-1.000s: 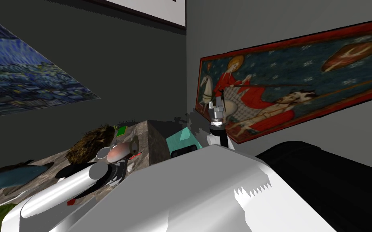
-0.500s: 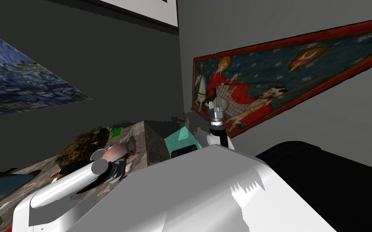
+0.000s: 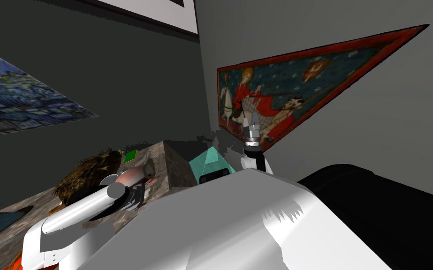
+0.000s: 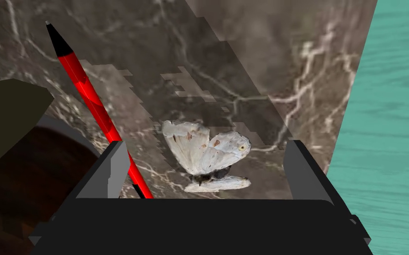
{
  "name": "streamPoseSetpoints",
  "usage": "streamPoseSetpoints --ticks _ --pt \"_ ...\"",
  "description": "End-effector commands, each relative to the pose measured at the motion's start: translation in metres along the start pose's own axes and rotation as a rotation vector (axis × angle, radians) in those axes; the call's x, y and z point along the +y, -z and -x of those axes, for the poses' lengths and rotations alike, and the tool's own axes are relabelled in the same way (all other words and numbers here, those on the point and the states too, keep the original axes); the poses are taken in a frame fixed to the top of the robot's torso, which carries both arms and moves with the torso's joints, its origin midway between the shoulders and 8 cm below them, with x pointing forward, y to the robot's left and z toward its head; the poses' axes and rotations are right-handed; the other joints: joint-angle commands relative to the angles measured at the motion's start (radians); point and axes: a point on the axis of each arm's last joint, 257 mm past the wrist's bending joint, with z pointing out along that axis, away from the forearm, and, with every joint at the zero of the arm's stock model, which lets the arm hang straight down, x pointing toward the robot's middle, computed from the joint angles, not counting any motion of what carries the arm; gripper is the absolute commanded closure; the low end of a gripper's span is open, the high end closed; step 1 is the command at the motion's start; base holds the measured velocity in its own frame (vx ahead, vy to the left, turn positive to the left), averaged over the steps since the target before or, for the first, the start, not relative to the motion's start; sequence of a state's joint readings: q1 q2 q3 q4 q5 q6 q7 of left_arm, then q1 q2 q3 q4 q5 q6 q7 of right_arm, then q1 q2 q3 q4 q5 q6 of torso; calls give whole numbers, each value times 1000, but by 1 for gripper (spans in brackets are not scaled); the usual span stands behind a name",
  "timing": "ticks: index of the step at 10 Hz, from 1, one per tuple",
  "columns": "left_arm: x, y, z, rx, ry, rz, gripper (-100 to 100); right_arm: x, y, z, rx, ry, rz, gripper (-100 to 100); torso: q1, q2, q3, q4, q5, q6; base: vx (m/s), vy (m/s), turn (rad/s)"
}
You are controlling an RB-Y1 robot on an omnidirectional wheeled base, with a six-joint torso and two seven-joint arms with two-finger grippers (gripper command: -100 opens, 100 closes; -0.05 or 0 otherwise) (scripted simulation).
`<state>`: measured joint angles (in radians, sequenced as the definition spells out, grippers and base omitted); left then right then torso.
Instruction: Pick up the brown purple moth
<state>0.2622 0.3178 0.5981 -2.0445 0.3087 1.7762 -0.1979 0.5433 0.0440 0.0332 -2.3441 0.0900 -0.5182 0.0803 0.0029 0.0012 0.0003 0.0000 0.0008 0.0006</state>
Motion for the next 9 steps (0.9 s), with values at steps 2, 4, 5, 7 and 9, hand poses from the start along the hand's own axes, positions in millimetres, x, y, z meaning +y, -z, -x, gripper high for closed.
streamPoseSetpoints --ticks 2,4,5,7,9 --pt "0 0 0 0 2 -1 100 0 0 0 0 0 0 0 1 -2 -1 0 0 0 -21 -6 -7" --pt "0 -1 1 0 3 1 100 0 0 0 0 0 0 0 1 -4 -2 -1 0 0 0 0 0" --pt "1 -1 1 0 3 2 100 0 0 0 0 0 0 0 1 -5 -2 0 0 0 0 0 0" --pt "1 -1 1 0 3 4 0 0 0 0 0 0 0 0 1 -4 -2 0 0 0 0 0 0" --pt "7 8 -9 5 -27 -4 100 0 0 0 0 0 0 0 2 -7 -3 0 0 -1 79 25 177"
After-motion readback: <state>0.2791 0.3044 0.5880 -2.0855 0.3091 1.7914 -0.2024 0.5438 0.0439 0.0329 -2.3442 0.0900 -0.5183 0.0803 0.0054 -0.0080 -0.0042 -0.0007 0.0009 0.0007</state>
